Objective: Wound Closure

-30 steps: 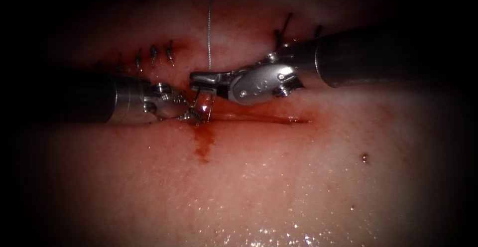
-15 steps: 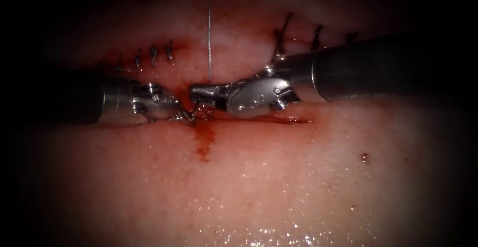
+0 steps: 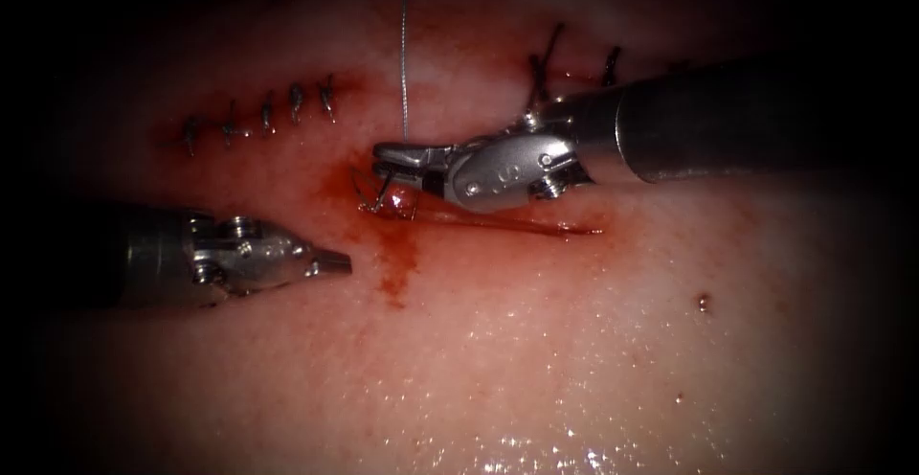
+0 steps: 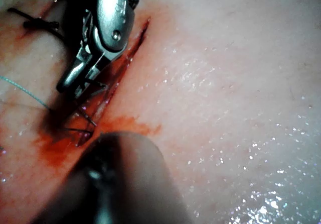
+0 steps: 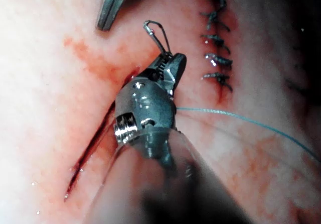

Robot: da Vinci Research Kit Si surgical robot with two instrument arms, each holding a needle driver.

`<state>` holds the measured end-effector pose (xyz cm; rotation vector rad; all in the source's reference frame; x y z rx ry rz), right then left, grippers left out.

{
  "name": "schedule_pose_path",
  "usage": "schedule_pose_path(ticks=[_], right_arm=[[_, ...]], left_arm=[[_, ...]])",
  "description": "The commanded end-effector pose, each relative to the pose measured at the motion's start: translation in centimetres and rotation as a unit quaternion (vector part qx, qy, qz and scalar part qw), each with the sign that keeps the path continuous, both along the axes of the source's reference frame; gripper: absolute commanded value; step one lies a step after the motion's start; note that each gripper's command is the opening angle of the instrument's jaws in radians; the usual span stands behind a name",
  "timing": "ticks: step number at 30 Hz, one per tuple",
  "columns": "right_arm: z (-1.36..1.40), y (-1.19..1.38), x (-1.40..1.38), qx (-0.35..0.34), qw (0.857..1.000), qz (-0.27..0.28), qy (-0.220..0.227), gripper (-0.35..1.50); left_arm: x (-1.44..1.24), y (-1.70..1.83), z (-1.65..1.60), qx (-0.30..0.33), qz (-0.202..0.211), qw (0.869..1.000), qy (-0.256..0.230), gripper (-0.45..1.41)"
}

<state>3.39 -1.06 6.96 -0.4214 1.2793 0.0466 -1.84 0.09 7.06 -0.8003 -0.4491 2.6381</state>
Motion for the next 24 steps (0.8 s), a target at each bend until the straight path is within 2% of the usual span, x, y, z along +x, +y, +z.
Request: schedule_pose_path(ticks=[1,6,12,24], right_arm=[[0.08,-0.06,0.09,0.007,1.000,0.006,0.001,-0.35],[0.14,-0.12,0.15,0.013,1.000,0.025,-0.005,-0.35],[0.19,-0.18,0.17,0.034,0.998,0.050,-0.001,-0.35],[0.08,-0.17,0.15,0.091,0.990,0.104,0.027,-0.35]], left_arm=[[-0.09,-0.09,0.06,-0.001,-0.002,1.000,-0.002,-0.25],[-0.21,-0.20,0.06,-0.006,-0.006,1.000,-0.018,-0.25],[-0.25,-0.28,0.08,-0.008,-0.012,1.000,-0.026,-0.26],[-0.27,-0.49,0.21,-0.005,-0.001,0.999,-0.038,-0.32]])
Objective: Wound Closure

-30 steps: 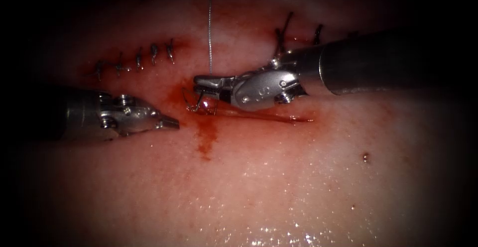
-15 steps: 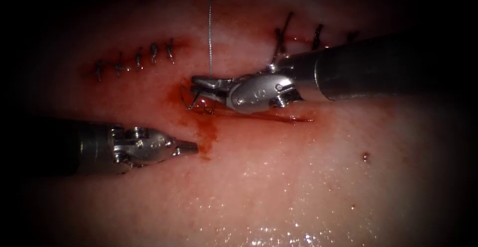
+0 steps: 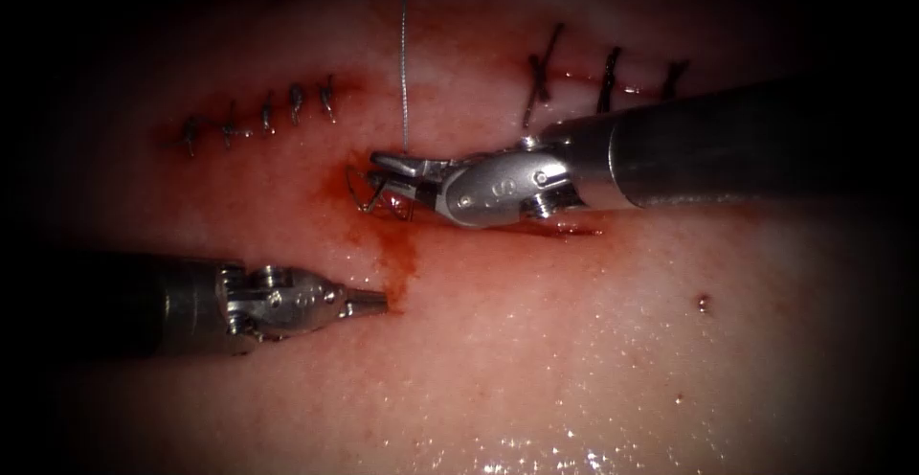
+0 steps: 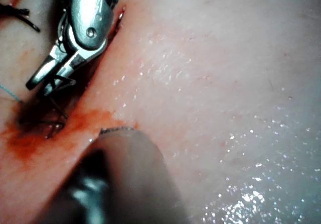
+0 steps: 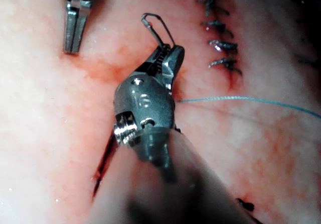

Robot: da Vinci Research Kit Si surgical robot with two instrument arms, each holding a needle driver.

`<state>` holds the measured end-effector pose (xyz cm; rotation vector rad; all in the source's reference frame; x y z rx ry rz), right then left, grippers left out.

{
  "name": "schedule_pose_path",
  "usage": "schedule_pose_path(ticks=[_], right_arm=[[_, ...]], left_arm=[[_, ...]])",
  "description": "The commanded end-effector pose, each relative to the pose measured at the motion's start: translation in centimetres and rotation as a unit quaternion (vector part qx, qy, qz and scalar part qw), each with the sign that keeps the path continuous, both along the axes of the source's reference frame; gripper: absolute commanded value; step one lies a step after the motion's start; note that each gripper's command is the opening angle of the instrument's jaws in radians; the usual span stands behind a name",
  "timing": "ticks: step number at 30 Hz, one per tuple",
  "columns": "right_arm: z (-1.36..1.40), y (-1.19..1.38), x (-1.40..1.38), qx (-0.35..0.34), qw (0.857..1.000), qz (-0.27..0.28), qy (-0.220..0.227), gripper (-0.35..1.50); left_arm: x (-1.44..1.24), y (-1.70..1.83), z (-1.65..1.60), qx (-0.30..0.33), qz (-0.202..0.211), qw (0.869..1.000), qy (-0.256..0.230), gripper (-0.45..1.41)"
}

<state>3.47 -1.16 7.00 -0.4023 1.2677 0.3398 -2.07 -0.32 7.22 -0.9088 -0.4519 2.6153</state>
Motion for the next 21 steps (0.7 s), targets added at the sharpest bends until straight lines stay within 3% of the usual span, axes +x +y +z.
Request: schedule_pose_path(ticks=[1,10,15,21], right_arm=[[0.05,-0.08,0.07,0.014,1.000,0.009,0.007,-0.35],[0.05,-0.15,0.12,0.083,0.992,0.098,-0.006,-0.35],[0.03,-0.16,0.17,0.088,0.991,0.104,-0.013,-0.35],[0.03,-0.16,0.19,0.155,0.981,0.117,-0.003,-0.35]], left_arm=[[-0.06,-0.09,0.07,0.001,0.001,1.000,0.000,-0.32],[-0.07,-0.11,0.10,-0.001,0.001,1.000,-0.002,-0.32],[-0.07,-0.12,0.09,-0.001,0.001,1.000,-0.002,-0.32],[-0.07,-0.15,0.10,-0.002,0.001,1.000,-0.001,-0.33]])
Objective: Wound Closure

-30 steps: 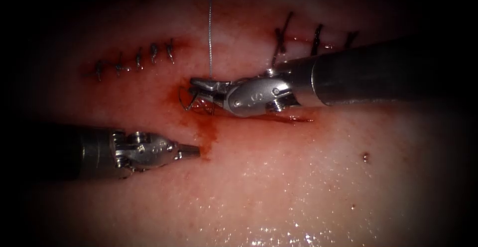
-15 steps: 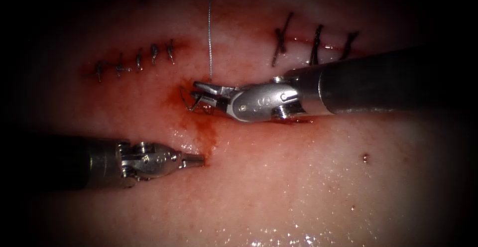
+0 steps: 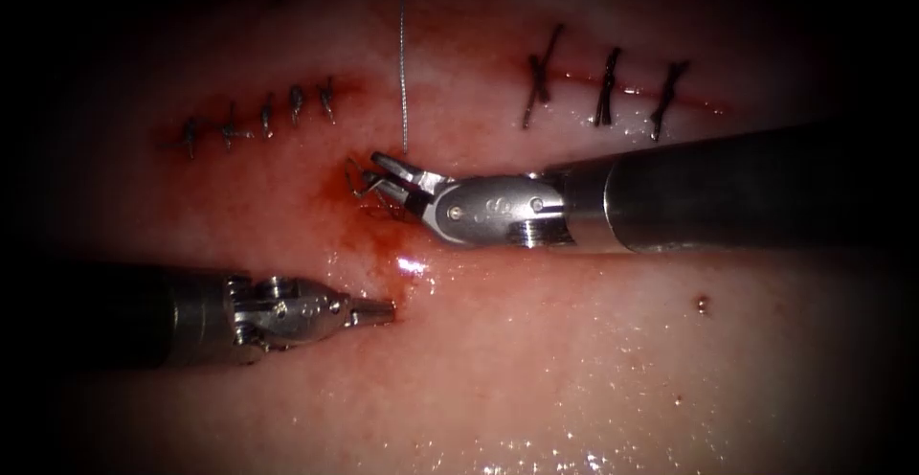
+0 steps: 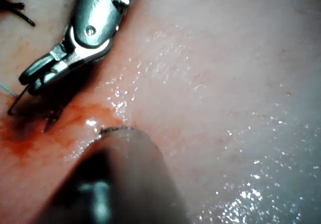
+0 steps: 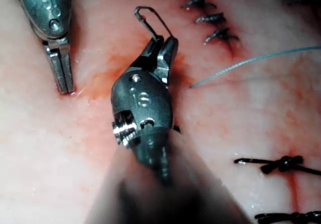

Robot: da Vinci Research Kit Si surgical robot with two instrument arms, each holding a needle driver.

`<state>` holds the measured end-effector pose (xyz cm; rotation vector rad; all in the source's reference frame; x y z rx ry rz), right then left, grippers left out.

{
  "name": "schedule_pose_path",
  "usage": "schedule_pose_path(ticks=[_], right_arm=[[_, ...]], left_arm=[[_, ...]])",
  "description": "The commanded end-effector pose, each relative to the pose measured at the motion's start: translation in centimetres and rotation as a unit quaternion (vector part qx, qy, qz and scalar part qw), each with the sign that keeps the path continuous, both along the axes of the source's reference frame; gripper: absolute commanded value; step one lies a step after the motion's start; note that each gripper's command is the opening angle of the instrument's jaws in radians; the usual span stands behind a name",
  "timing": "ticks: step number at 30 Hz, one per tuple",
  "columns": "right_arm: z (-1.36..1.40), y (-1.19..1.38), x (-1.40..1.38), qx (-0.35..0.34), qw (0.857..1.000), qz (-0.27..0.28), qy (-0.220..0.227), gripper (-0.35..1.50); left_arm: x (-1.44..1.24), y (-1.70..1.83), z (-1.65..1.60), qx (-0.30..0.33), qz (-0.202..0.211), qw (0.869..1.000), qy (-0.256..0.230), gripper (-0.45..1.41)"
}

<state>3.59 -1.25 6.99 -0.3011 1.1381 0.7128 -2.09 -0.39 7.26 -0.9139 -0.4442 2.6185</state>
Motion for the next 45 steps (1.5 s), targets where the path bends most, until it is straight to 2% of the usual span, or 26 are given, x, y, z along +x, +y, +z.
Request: schedule_pose_path(ticks=[1,7,17,22,28,38,41,45], right_arm=[[0.04,-0.06,0.06,0.015,1.000,0.004,0.005,-0.35],[0.00,0.03,-0.03,0.059,0.998,0.023,0.023,-0.35],[0.14,0.11,-0.10,0.099,0.993,-0.042,0.048,-0.35],[0.21,0.14,-0.14,0.104,0.992,-0.046,0.056,-0.35],[0.19,0.17,-0.14,0.135,0.986,-0.052,0.085,-0.35],[0.24,0.23,-0.18,0.241,0.957,-0.041,0.154,-0.35],[0.28,0.22,-0.19,0.276,0.944,-0.042,0.178,-0.35],[0.27,0.22,-0.19,0.283,0.940,-0.045,0.184,-0.35]], left_arm=[[-0.05,-0.08,0.06,0.001,0.001,1.000,0.000,-0.33],[0.00,-0.09,0.07,-0.002,0.007,1.000,-0.002,-0.37],[0.13,-0.13,0.09,-0.002,0.012,1.000,-0.005,-0.37],[0.13,-0.16,0.10,-0.003,0.012,1.000,-0.005,-0.38],[0.10,-0.17,0.13,-0.005,0.011,1.000,-0.004,-0.38],[0.12,-0.18,0.15,-0.006,0.013,1.000,-0.004,-0.38],[0.13,-0.18,0.15,-0.007,0.013,1.000,-0.004,-0.38],[0.14,-0.19,0.15,-0.006,0.014,1.000,-0.005,-0.40]])
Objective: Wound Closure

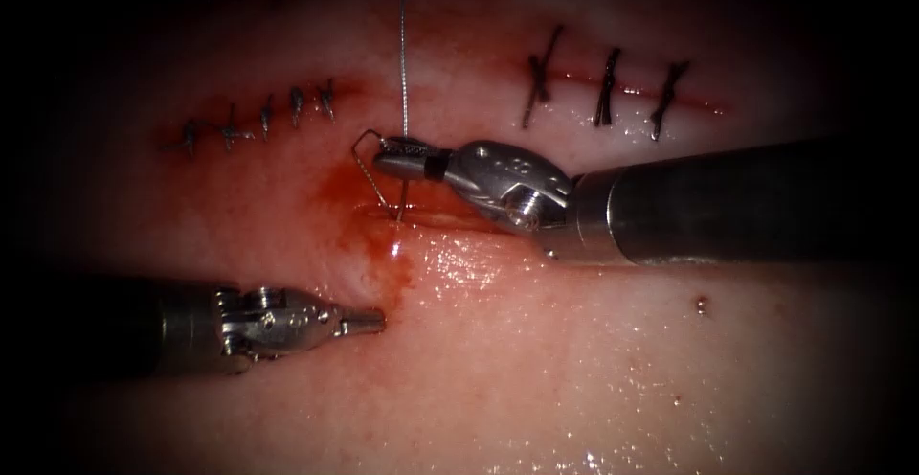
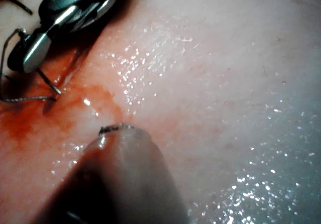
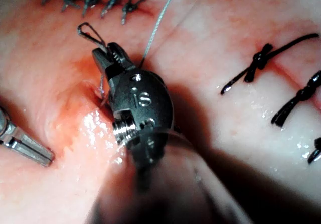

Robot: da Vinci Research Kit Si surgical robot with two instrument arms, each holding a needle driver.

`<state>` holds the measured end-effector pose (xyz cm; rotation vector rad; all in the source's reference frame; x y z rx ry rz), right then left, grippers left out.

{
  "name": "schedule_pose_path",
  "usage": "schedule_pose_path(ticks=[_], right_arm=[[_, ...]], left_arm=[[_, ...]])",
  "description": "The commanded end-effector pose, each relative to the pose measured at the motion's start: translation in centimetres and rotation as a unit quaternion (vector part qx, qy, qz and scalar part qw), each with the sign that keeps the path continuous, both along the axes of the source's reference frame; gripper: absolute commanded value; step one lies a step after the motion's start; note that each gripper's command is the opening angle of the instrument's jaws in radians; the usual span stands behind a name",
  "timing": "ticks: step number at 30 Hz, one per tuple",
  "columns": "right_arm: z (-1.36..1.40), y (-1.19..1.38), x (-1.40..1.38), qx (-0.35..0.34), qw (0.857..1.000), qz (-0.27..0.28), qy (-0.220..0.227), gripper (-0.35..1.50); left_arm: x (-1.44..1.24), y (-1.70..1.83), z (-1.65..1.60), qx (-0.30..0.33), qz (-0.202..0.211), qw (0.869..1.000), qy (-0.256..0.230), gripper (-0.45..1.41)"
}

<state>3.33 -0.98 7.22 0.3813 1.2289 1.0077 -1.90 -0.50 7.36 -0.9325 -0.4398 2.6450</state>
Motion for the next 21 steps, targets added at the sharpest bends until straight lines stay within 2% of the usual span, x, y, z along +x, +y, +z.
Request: schedule_pose_path(ticks=[1,12,21], right_arm=[[0.04,-0.04,0.07,0.001,1.000,-0.003,0.003,-0.35],[0.02,-0.03,0.09,0.036,0.999,-0.001,0.041,-0.35],[0.01,-0.09,0.12,0.116,0.989,-0.008,0.087,-0.35]], left_arm=[[-0.05,-0.08,0.05,0.002,0.001,1.000,0.000,-0.40],[-0.05,-0.10,0.11,0.004,0.006,1.000,-0.006,-0.40],[-0.02,-0.10,0.18,0.000,0.008,1.000,-0.006,-0.42]])
